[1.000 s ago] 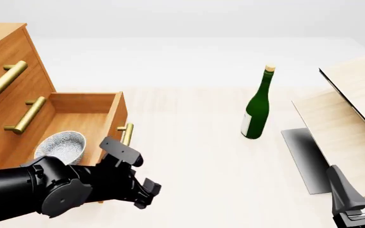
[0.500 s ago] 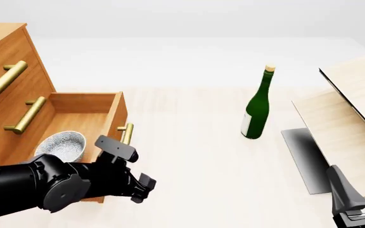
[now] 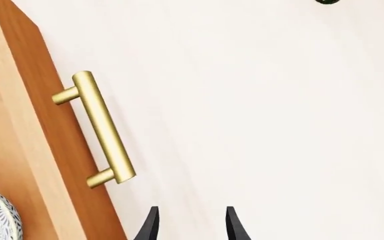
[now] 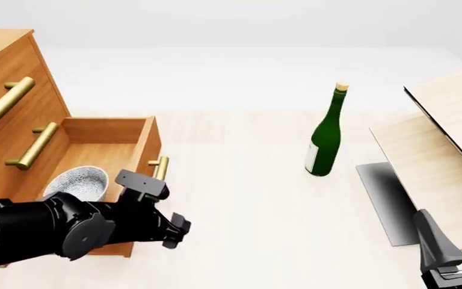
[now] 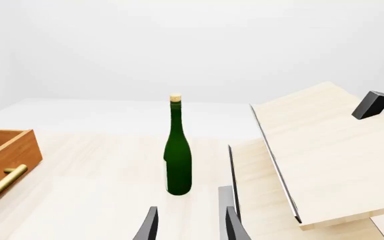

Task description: Put the bowl in the bottom drawer of the cabinet and close it.

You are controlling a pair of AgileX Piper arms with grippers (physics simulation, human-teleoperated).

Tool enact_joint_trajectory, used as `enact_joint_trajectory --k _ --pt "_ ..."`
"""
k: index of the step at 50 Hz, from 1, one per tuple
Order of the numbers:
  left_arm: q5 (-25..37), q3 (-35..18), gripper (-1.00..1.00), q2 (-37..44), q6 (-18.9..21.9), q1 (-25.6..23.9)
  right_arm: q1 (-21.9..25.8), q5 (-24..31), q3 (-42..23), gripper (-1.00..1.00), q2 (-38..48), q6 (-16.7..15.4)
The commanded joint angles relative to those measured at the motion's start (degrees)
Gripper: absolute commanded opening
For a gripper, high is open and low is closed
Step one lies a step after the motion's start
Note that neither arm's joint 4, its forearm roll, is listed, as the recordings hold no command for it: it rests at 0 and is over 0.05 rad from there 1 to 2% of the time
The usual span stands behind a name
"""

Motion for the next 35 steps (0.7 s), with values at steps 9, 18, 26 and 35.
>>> enact_joint_trajectory --k 9,18,26,35 --pt "-0.86 0.28 1.0 0.76 -1.55 2.7 -0.02 -0.04 0.03 1.0 0.0 -0.01" --pt "-0.91 0.21 1.0 1.01 -1.57 3.85 -0.01 -0.05 0.03 1.0 0.02 -0.02" --pt "-1.29 0.56 1.0 1.23 -0.86 5.15 -0.01 -0.03 0.03 1.0 -0.02 0.0" --pt "-1.34 0.62 1.0 1.2 -0.73 5.35 -0.01 -0.03 0.03 1.0 -0.02 0.0"
